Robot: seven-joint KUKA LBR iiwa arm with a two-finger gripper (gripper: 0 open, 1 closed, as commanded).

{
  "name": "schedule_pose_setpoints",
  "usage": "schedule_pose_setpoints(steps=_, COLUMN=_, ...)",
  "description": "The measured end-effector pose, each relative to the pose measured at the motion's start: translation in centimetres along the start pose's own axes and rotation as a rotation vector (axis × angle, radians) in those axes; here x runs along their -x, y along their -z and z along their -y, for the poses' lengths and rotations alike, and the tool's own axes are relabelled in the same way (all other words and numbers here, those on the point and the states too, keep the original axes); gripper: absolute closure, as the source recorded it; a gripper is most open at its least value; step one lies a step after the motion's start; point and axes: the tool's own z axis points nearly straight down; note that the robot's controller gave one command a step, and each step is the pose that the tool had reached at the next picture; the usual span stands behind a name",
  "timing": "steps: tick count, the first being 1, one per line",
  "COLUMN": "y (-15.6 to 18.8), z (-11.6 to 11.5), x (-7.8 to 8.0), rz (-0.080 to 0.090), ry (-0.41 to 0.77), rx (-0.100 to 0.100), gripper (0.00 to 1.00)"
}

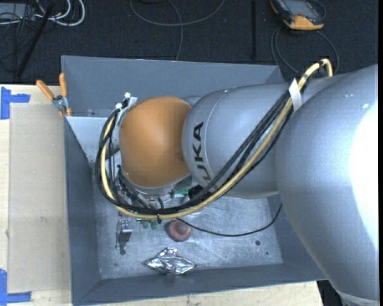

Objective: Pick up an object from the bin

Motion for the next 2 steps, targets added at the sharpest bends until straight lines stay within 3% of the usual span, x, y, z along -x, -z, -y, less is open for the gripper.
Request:
schedule_pose_setpoints(steps=1, y=-7.5, z=5.6, x=-4.8, rz=0.001, ry=-0.218, rx=-0.001, gripper=0.00)
schedule_pose_setpoints(steps=2, y=-8.0, z=13.3, x=-2.6, rz=0.010, ry=-0.296, rx=0.004, gripper=0.00)
